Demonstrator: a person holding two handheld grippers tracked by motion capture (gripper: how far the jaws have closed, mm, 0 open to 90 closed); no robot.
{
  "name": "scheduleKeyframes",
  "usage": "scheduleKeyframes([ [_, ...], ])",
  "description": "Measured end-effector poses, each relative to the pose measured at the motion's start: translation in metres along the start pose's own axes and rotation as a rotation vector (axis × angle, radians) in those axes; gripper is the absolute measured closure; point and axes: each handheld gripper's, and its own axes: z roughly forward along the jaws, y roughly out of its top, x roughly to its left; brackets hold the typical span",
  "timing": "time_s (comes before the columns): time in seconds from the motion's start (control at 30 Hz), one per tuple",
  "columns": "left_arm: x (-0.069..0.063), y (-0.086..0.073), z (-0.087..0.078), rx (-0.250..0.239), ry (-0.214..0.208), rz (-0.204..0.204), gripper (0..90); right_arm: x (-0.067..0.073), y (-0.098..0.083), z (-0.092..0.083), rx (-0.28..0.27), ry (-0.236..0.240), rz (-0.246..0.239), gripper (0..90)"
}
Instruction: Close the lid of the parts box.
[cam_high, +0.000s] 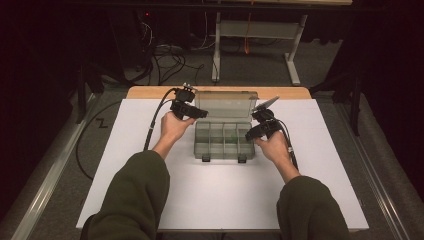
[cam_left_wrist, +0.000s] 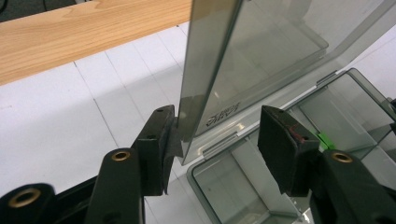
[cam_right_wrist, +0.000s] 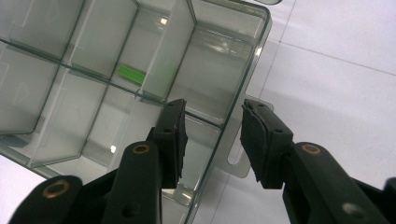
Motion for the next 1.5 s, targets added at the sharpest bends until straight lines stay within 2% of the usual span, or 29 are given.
scheduleKeyframes([
  [0.5, -0.007, -0.003, -0.007, -0.007, 0.006, 0.039, 46.9, 0.0, -0.003, 0.0, -0.018, 0.002, 0.001, 62.2],
  [0.73, -0.008, -0.009, -0.01, -0.018, -0.006, 0.041, 47.6, 0.0, -0.004, 0.0, -0.028, -0.001, -0.011, 62.4],
  [1.13, -0.014, -0.013, -0.013, -0.031, 0.019, 0.071, 45.7, 0.002, -0.008, -0.001, -0.05, -0.014, -0.03, 64.7],
  [1.27, -0.014, -0.012, -0.013, -0.033, 0.018, 0.074, 45.6, 0.001, -0.01, -0.003, -0.06, -0.001, -0.036, 64.9],
  [1.37, -0.015, -0.013, -0.014, -0.034, 0.018, 0.078, 45.7, 0.0, -0.012, -0.008, -0.061, 0.004, -0.035, 67.3],
  [1.5, -0.017, -0.013, -0.018, -0.037, 0.022, 0.085, 46.1, -0.005, -0.015, -0.021, -0.1, 0.022, -0.049, 77.6],
])
